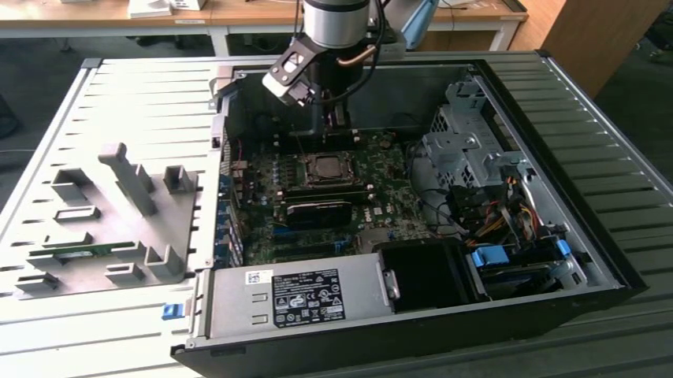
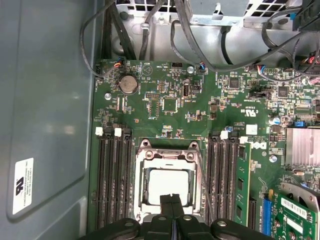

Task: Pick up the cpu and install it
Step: 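Install the first cpu locking lever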

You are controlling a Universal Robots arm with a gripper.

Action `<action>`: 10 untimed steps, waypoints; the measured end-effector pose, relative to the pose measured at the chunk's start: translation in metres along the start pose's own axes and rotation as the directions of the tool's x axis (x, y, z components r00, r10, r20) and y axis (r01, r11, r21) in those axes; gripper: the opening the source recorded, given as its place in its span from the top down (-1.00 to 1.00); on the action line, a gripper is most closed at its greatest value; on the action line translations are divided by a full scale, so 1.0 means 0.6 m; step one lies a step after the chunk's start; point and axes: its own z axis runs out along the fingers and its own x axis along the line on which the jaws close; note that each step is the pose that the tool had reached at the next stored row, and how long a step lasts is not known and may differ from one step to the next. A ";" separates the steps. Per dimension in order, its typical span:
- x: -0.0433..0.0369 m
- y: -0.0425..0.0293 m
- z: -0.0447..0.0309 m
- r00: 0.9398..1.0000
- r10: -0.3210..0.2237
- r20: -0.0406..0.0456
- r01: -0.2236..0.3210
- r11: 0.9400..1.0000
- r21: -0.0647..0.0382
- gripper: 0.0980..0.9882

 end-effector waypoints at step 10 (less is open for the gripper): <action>0.000 0.000 -0.008 1.000 0.000 0.000 0.000 1.000 0.000 0.98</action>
